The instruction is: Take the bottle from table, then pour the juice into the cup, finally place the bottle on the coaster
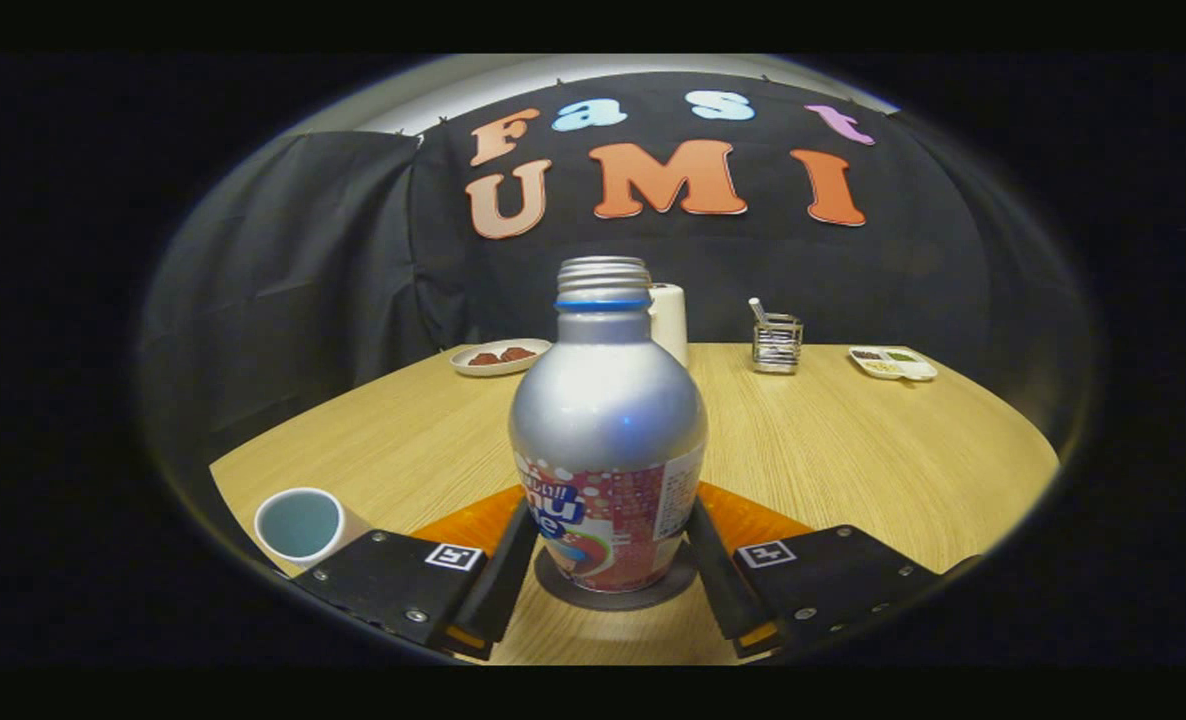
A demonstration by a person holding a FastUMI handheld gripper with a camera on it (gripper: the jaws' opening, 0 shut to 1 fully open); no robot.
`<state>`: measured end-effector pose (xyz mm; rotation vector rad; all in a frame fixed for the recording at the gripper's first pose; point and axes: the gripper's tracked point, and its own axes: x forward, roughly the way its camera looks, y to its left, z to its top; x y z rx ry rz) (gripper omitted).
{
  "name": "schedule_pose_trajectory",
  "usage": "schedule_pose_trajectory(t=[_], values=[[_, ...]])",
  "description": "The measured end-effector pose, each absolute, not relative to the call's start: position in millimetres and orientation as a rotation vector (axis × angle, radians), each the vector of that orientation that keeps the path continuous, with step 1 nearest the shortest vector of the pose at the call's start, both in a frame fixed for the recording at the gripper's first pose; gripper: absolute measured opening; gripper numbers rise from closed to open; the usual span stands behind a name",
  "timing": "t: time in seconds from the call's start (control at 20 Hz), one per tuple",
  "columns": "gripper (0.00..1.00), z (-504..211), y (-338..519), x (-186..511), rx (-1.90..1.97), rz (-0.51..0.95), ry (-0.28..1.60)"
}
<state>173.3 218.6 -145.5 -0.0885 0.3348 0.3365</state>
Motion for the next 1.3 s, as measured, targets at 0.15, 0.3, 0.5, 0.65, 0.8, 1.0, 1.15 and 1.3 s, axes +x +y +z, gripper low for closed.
schedule_pose_trajectory(t=[0.15,0.3,0.5,0.65,0.8,1.0,1.15,1.3], values=[[0.78,-146.5,218.0,172.5,-0.109,0.34,0.335],[0.8,-147.1,217.1,170.8,-0.123,0.339,0.338],[0.81,-152.7,216.4,167.2,-0.131,0.333,0.358],[0.9,-154.3,214.7,163.7,-0.122,0.329,0.37],[0.98,-146.3,208.6,158.4,-0.131,0.314,0.362],[0.98,-127.9,198.0,139.3,-0.129,0.308,0.348],[0.98,-109.9,183.1,120.2,-0.135,0.295,0.326],[0.98,-88.4,171.3,98.2,-0.127,0.297,0.296]])
